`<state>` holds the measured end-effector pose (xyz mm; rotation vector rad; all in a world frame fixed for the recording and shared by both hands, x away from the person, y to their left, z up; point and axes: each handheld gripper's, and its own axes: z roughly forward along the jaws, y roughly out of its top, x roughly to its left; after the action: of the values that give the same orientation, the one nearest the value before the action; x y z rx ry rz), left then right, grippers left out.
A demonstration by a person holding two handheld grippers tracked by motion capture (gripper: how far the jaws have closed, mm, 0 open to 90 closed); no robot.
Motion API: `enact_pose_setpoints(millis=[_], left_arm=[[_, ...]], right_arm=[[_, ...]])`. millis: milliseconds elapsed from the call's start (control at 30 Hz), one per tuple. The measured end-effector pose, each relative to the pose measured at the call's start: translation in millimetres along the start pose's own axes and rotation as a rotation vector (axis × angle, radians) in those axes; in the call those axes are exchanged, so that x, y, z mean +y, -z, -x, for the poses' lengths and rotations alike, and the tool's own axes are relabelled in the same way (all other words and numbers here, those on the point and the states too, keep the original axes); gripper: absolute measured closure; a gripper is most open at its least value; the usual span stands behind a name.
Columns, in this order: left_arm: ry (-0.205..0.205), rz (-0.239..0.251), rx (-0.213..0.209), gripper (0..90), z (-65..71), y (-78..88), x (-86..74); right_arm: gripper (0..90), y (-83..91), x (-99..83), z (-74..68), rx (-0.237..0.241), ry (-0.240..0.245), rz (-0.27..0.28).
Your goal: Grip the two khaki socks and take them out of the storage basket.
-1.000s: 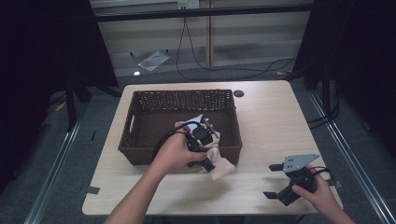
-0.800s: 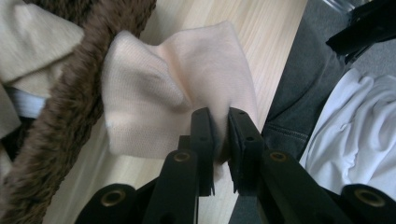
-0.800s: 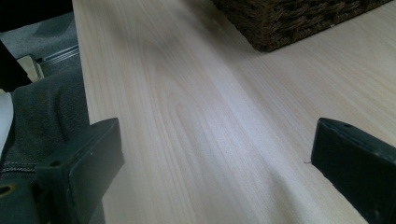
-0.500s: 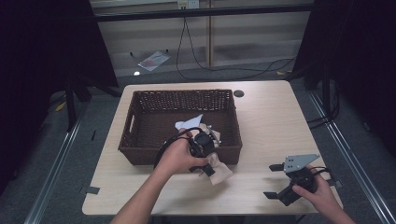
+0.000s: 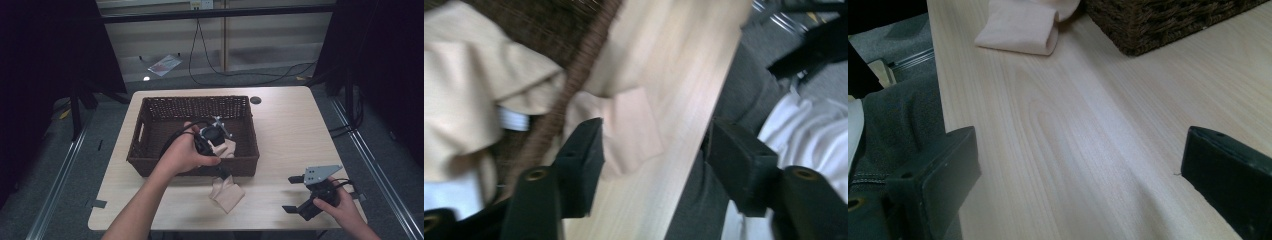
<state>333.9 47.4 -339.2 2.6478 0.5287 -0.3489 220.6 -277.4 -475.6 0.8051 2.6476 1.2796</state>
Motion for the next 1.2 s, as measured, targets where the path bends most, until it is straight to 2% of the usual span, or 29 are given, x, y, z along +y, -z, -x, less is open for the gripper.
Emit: enact_pose_setpoints(millis=[133,233,267,333,400,467,533,600,700,933,1200], left_arm=[[0.012,0.015,0.025,31.0,-6.2,9.6,3.7],[0.031,0.042,0.048,25.5,-13.1,12.0,5.2],[0.027,0.031,0.064,24.7,-16.2,13.3,6.1],[0.037,0.045,0.067,18.9,-18.8,13.2,6.4],[0.050,0.060,0.070,18.3,-23.7,12.7,6.8],[0.059,0.046,0.086,17.2,-29.0,13.4,8.0],[0.088,0.061,0.107,16.3,-36.1,12.3,8.4],[0.098,0.066,0.116,15.9,-40.1,11.5,8.9],[0.091,0.057,0.139,15.6,-48.1,9.5,9.7],[0.141,0.070,0.171,15.2,-68.0,-2.8,8.4],[0.179,0.059,0.158,15.5,-86.7,-18.8,6.7]], right_arm=[[2.2,0.0,0.1,0.1,0.000,0.000,-0.002],[2.2,0.2,0.0,0.0,0.003,-0.001,0.000],[2.2,0.2,0.0,0.0,0.003,-0.001,0.000],[2.2,0.5,0.0,0.0,0.004,0.002,0.001],[2.2,0.6,-0.1,0.0,-0.001,0.004,-0.001],[2.2,0.1,0.0,-0.1,0.002,0.002,0.000],[2.2,0.2,0.3,-0.5,-0.001,0.004,-0.002],[2.2,0.4,0.1,-0.5,-0.001,0.006,-0.002],[2.2,0.4,0.1,-0.5,-0.001,0.006,-0.002],[2.1,0.6,0.2,-0.4,0.001,0.007,0.002],[2.2,0.4,0.1,-0.5,0.003,0.006,0.000]])
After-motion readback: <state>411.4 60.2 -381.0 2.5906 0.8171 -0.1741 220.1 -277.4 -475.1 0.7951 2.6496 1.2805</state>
